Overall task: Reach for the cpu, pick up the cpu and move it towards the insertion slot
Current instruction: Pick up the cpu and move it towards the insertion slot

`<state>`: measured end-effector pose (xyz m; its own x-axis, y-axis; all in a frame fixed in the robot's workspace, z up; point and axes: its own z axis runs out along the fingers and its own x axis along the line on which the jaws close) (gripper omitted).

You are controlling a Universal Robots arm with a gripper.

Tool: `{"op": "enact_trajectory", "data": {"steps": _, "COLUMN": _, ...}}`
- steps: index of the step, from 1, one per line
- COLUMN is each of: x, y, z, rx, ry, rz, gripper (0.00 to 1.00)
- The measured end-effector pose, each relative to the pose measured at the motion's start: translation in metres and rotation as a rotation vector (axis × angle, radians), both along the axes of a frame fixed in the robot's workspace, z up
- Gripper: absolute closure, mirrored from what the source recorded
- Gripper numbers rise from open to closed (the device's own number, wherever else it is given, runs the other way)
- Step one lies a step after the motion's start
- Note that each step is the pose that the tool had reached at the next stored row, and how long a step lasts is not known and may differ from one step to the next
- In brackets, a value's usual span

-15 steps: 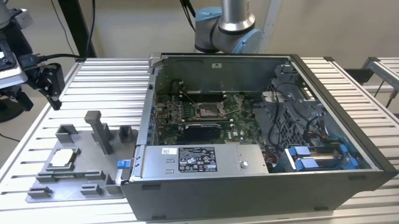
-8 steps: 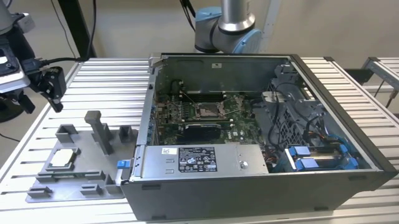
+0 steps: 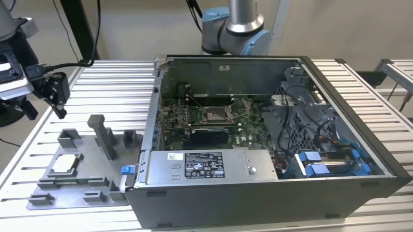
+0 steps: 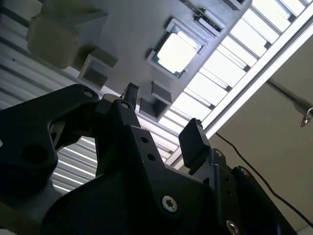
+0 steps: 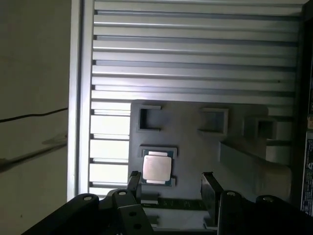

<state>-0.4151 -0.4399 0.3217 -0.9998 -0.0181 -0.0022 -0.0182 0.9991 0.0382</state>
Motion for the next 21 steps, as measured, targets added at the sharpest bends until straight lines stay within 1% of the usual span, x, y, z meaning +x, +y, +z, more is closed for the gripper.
{"op": "enact_trajectory", "data": {"steps": 11, "x": 0.0001, "y": -0.0001, "z": -0.0087, "rx": 0.0, "ry": 0.0, "rz": 0.0, "gripper": 0.0}}
{"op": "enact_trajectory", "data": {"steps": 21, "x": 0.0001, "y": -0.0001, "z": -0.0151, "rx": 0.0, "ry": 0.0001, "rz": 0.0, "gripper": 0.0}}
